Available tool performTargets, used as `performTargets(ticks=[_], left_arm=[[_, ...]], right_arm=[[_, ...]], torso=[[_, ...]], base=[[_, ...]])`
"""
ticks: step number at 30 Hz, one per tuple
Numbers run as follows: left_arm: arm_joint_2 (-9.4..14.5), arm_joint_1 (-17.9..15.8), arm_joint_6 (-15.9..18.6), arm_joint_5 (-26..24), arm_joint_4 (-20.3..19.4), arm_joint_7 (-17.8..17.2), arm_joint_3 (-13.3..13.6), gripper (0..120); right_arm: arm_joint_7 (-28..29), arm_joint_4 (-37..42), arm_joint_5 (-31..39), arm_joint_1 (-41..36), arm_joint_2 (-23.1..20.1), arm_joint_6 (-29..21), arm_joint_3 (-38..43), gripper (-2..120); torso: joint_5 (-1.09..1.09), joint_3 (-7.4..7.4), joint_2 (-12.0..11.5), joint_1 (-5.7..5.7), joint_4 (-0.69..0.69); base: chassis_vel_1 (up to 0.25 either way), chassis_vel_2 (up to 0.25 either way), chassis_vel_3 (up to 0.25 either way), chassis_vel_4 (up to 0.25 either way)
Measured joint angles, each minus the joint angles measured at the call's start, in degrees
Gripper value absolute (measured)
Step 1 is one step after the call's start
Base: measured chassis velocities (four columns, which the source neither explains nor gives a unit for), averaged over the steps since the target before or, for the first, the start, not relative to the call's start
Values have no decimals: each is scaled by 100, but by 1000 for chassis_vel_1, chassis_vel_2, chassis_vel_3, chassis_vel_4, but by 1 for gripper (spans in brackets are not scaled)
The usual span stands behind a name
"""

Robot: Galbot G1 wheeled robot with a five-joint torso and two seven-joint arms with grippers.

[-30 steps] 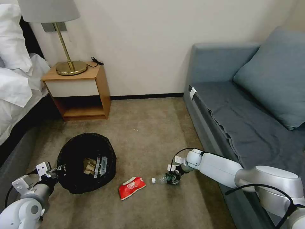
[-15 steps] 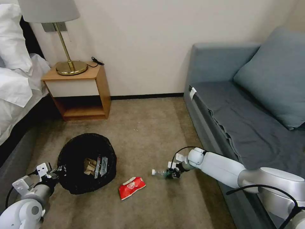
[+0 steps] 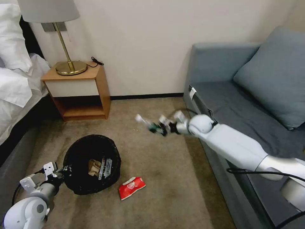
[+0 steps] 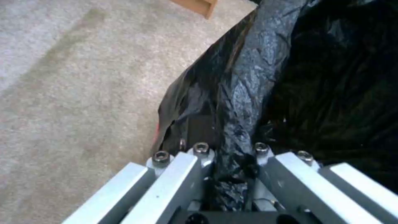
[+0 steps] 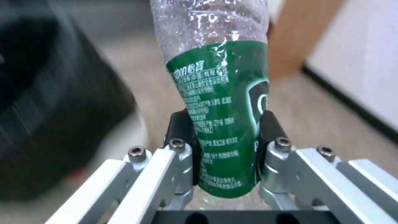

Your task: Pick up the trash bin, then pick up the garbage on the floor and place it into the trash bin.

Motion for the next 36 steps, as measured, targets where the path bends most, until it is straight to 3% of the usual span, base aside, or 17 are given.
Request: performTargets(ticks=[6,7,10,16,29,32,36], left_arm=[[11,-40,-1,-7,-11,-2,132,2],[11,-40,-1,-7,-11,-2,132,2],[11,-49,16,-15,-74,-15,166,2],[34,-37,31,-52,-143,-28,168,2],[225,45,31,-315,-188,-25,33,2],[212,51,35,-352,-250,-56,12,2],[204,121,51,-387,-302,-71,-49,2]], right_arm=[[559,976,878,304,402,215,-597,19],[559,976,878,304,402,215,-597,19],[665,1205,997,478,949,263,-1103,19],[659,1063,936,612,1444,313,-1728,19],[638,471,192,406,1546,344,-2267,19],[642,410,-26,378,1548,371,-2353,26],[661,281,-387,342,1598,357,-2412,44]], torso=[[-1,0,0,0,-1],[-1,0,0,0,-1],[0,0,0,0,2],[-1,0,0,0,1],[0,0,0,0,-1],[1,0,-1,0,-1],[1,0,0,0,0]], base=[[0,0,0,0],[0,0,0,0],[0,0,0,0],[0,0,0,0],[0,0,0,0],[0,0,0,0],[0,0,0,0]])
